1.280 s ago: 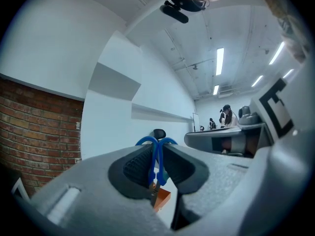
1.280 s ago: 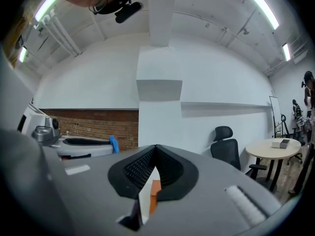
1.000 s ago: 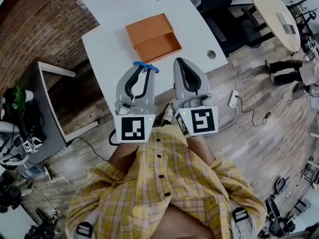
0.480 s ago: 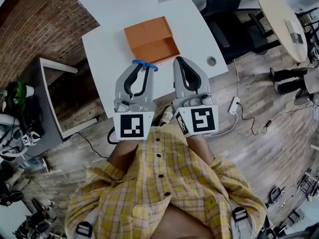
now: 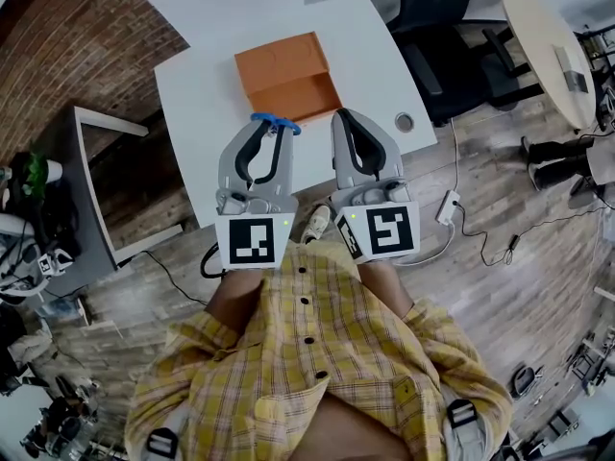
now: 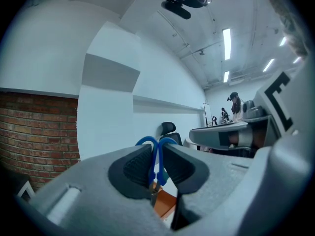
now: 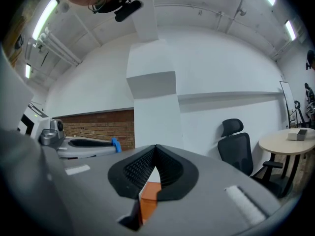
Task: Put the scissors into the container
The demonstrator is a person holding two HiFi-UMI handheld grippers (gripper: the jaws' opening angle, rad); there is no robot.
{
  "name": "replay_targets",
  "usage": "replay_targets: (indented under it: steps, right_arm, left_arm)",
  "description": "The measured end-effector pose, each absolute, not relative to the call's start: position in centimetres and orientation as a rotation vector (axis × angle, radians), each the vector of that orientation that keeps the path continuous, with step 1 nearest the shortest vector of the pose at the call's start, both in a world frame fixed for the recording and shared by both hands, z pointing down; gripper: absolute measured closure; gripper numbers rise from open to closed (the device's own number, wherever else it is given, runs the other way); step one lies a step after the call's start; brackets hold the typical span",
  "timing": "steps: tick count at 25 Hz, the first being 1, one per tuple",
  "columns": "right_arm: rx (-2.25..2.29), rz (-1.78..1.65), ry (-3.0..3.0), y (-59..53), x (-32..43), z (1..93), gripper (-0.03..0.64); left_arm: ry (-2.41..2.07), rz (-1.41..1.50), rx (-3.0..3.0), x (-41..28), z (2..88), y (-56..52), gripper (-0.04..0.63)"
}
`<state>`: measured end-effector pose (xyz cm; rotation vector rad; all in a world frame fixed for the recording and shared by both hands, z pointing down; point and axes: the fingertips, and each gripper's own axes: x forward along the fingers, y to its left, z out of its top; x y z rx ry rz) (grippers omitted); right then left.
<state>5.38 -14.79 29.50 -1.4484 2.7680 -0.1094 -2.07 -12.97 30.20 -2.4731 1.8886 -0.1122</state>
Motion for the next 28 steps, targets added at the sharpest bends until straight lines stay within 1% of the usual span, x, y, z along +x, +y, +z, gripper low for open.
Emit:
replay_targets:
  steps: [18, 28]
  right_arm:
    - [-1.595, -0.219, 2.733, -19.4, 2.1, 33.2, 0.611]
    - [-1.638, -0.249, 2.722, -21.1, 1.4, 34.4, 0.611]
  left_arm:
    - [1.687, -0.368, -2.559, -5.4, 34.4, -18.8, 0.518]
    - [1.587, -0.624, -2.624, -5.5, 39.6, -21.9, 0.520]
